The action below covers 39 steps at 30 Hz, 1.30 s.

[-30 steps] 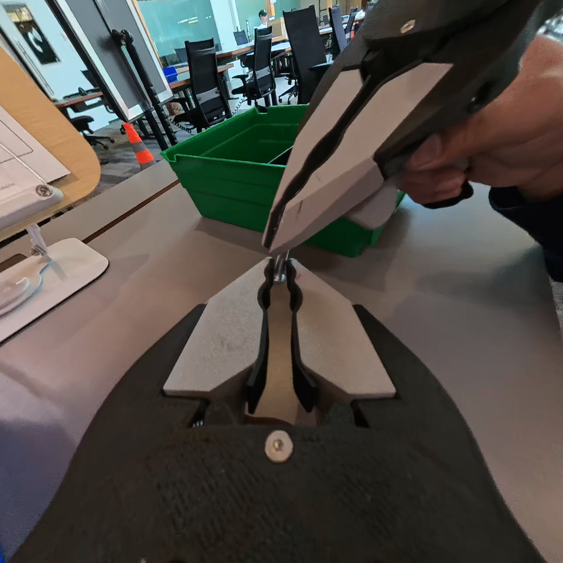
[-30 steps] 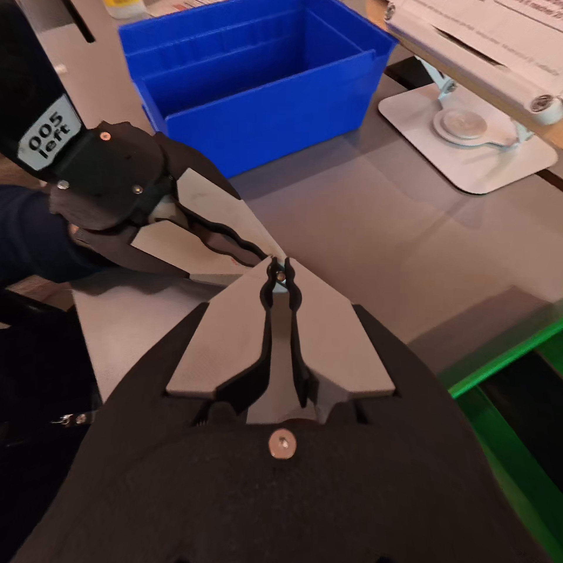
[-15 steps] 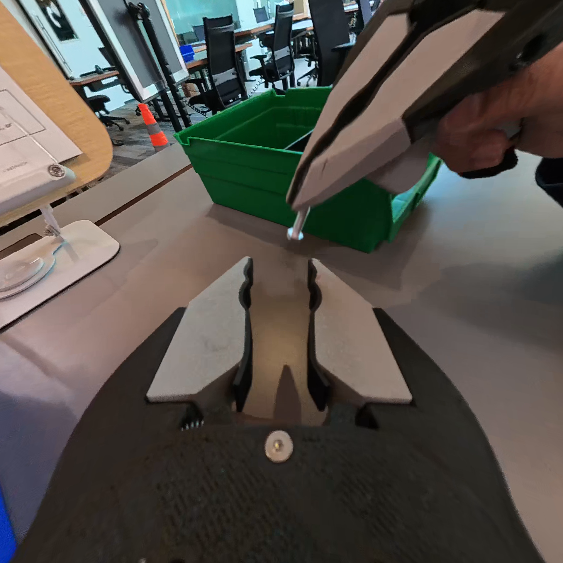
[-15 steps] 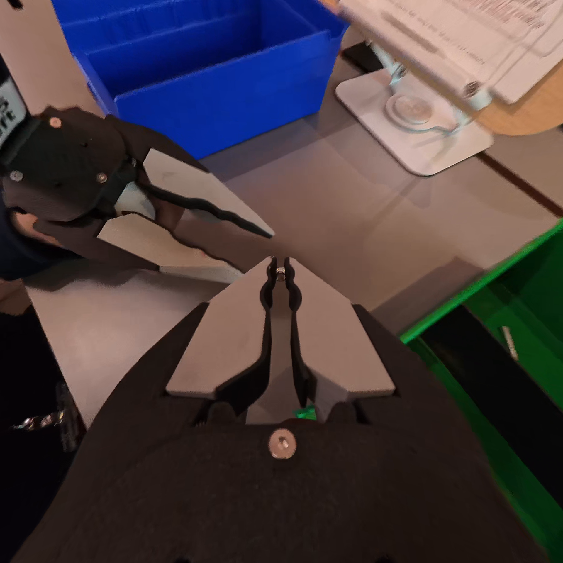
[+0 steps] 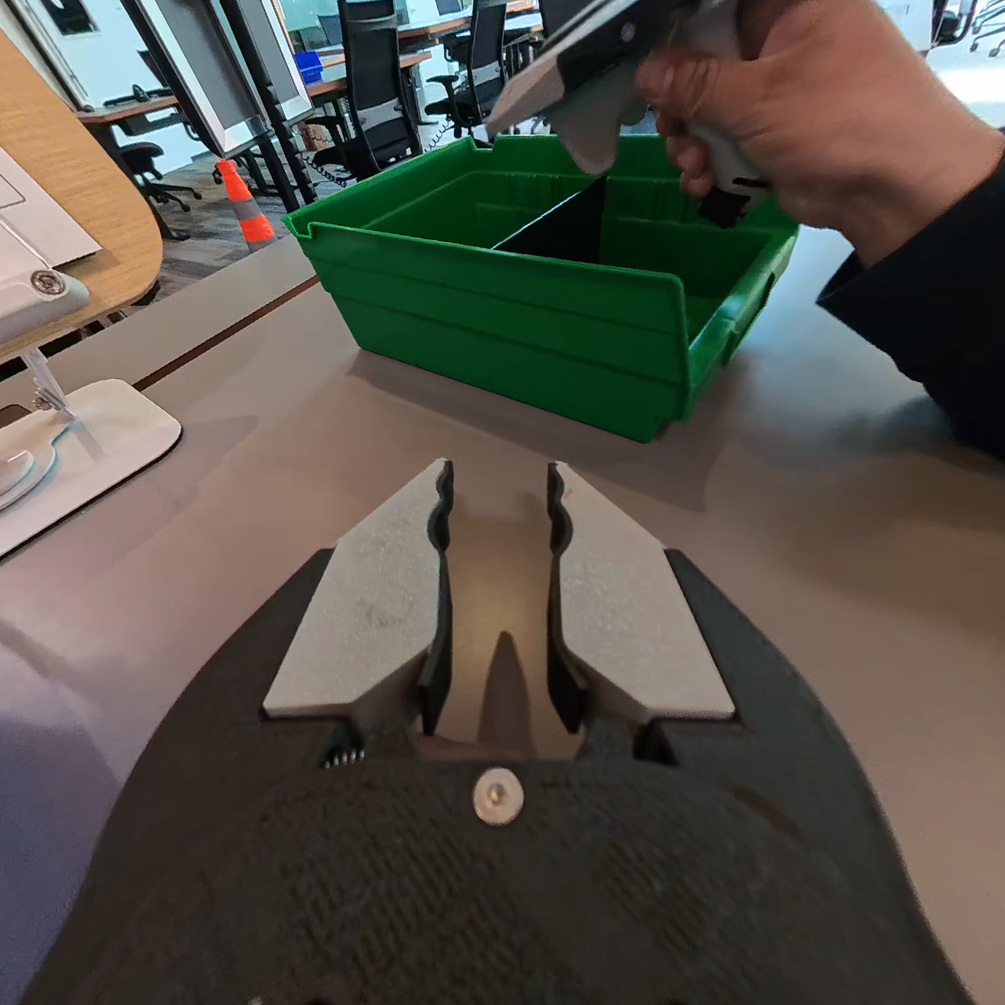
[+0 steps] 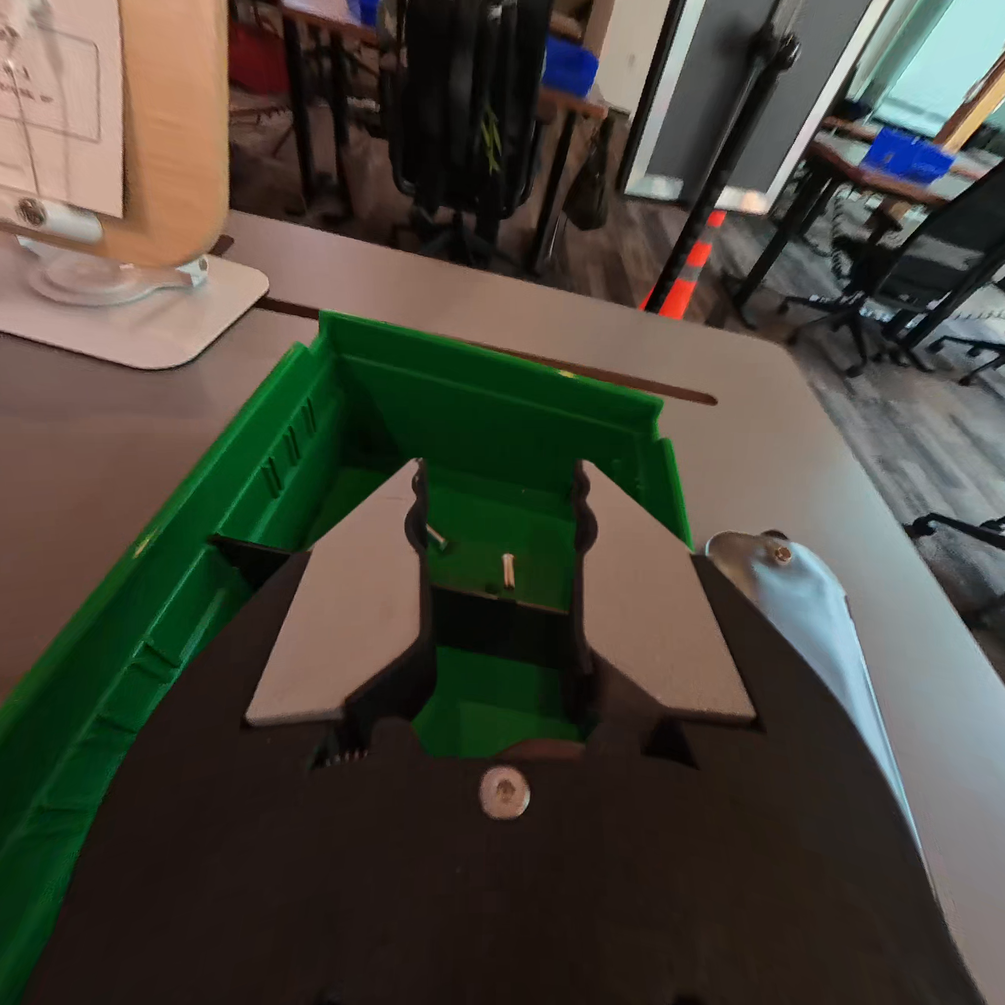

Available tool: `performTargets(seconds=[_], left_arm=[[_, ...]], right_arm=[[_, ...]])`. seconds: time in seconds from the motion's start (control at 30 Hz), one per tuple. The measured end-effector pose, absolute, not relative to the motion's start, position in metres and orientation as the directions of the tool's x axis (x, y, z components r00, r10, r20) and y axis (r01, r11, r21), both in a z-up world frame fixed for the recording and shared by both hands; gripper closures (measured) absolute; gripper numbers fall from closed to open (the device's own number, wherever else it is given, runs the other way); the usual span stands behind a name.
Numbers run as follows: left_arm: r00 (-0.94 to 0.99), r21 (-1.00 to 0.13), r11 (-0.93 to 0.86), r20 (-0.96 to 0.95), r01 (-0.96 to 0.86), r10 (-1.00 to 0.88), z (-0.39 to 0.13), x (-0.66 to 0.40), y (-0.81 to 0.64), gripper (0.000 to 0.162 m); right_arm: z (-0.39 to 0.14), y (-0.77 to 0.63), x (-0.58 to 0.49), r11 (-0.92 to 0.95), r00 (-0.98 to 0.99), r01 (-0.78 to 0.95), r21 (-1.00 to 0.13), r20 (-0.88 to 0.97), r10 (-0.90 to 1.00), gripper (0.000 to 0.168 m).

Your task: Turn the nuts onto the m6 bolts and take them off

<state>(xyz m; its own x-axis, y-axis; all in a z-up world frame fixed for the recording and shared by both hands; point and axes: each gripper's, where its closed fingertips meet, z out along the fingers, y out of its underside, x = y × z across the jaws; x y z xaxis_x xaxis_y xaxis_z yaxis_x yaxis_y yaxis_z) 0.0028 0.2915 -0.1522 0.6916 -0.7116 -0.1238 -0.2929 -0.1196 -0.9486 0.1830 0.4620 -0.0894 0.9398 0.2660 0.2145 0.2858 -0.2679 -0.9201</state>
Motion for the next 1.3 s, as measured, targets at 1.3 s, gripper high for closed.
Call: performTargets(seconds=[1.3], left_arm=[[0.970,-0.752,-0.649,0.054,-0.115,-0.235,-0.159,-0.311,0.379,0.106]], right_arm=[[-0.047,0.303,-0.032,-0.049,0.399,0.152,-0.987,0.016,0.917,0.115]])
